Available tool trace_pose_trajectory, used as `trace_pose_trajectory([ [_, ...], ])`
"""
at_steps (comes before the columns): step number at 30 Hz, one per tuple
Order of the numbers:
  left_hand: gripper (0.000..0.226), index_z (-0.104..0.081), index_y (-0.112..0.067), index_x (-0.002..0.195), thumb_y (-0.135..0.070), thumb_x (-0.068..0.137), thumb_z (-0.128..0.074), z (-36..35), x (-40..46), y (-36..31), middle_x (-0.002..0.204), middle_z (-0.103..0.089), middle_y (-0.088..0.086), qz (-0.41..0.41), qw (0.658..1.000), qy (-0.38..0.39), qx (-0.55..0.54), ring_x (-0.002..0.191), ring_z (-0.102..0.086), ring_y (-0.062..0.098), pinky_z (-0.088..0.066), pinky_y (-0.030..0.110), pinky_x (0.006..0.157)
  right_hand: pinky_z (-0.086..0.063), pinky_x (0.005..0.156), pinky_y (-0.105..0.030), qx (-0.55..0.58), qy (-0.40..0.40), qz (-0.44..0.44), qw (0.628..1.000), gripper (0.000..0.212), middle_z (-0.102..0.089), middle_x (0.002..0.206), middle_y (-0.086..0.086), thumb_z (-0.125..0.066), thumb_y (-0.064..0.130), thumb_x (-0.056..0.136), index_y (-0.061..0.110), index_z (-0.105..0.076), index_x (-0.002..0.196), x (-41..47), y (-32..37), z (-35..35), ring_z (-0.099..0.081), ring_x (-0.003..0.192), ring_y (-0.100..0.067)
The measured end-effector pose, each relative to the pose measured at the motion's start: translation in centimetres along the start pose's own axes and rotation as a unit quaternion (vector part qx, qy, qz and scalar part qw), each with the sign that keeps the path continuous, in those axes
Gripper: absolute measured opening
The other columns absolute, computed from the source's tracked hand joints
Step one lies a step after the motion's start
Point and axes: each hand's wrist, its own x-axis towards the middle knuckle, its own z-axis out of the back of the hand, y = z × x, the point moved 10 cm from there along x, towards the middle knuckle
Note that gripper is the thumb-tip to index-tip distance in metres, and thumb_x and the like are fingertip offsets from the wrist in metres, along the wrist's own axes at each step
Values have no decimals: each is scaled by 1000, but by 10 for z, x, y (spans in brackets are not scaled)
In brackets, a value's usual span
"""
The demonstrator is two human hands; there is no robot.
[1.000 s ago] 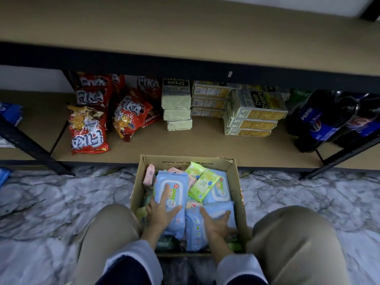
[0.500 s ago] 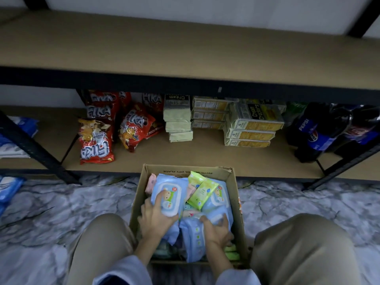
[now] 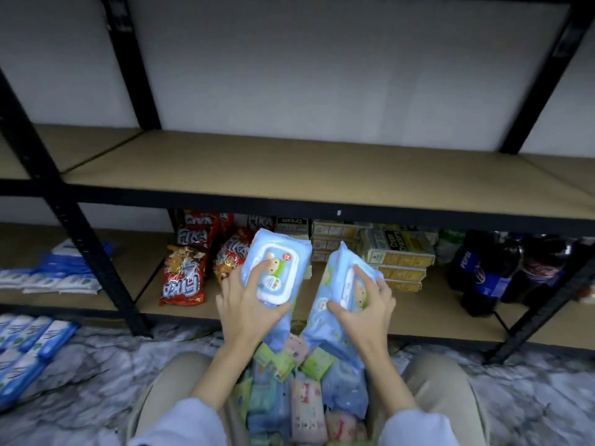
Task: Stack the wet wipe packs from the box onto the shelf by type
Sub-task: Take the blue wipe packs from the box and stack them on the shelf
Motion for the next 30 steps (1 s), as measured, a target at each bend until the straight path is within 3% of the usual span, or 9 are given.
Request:
trace_pose_trajectory([
  [4, 76, -55, -34, 122, -60, 51, -49, 38, 36, -35, 116, -52, 6, -23, 997, -58, -45, 102, -52, 32, -48, 44, 79, -25, 103, -33, -5, 3, 84, 996, 75, -25, 147, -6, -80, 17, 65, 36, -49, 130, 30, 68, 27, -17, 135, -15],
  [8, 78, -53, -36, 123, -61, 49, -49, 58, 92, -72, 116, -51, 4, -39, 994, -84, -61, 102, -50, 28, -39, 36, 79, -26, 104, -36, -57, -12, 138, 989, 81, -29, 144, -9, -71, 36, 55, 34, -48, 132, 82, 123, 42, -23, 129, -23],
  [12, 72, -47, -39, 128, -47, 61, -73, 49, 160, -98, 125, -44, 1, -34, 997, -46, -46, 112, -43, 25, -33, 35, 86, -26, 104, -36, -162, -5, 157, 974, 71, -28, 144, -12, -74, 28, 68, 32, -46, 134, 145, 161, 43, -29, 124, -32],
  [15, 71, -44, -39, 130, -44, 65, -72, 29, 205, -108, 128, -41, 3, -11, 999, -22, -25, 114, -42, 26, -33, 38, 92, -24, 105, -39, -253, 5, 141, 957, 69, -22, 150, -15, -69, 33, 74, 30, -42, 137, 192, 167, 35, -29, 128, -37],
  [20, 62, -36, -38, 138, -60, 82, -52, -38, 235, -98, 151, -20, 1, 9, 986, 144, 78, 128, -31, 33, -27, 42, 103, -16, 110, -55, -408, 139, 68, 900, 60, -10, 157, -6, -41, 45, 91, 33, -23, 147, 231, 131, -12, -10, 142, -35],
  [25, 62, -27, -36, 143, -65, 88, -32, -49, 232, -91, 157, -10, -4, 11, 982, 104, 156, 124, -34, 33, -30, 39, 99, -20, 109, -56, -446, 136, 141, 873, 60, -9, 157, 0, -39, 52, 92, 36, -20, 146, 233, 130, -18, -8, 143, -31],
  [28, 60, -28, -33, 143, -63, 90, -29, -55, 225, -100, 157, -7, 3, 51, 981, 114, 148, 128, -29, 39, -27, 43, 104, -9, 108, -65, -414, 196, 141, 878, 57, -16, 156, 7, -50, 38, 87, 40, -31, 140, 240, 131, -9, -8, 144, -25],
  [30, 60, -32, -31, 141, -63, 91, -25, -51, 232, -102, 155, -13, 6, 63, 979, 149, 125, 132, -25, 39, -22, 44, 108, -5, 106, -69, -426, 191, 133, 875, 52, -30, 149, 4, -53, 32, 82, 35, -39, 132, 248, 139, -2, -14, 141, -28],
])
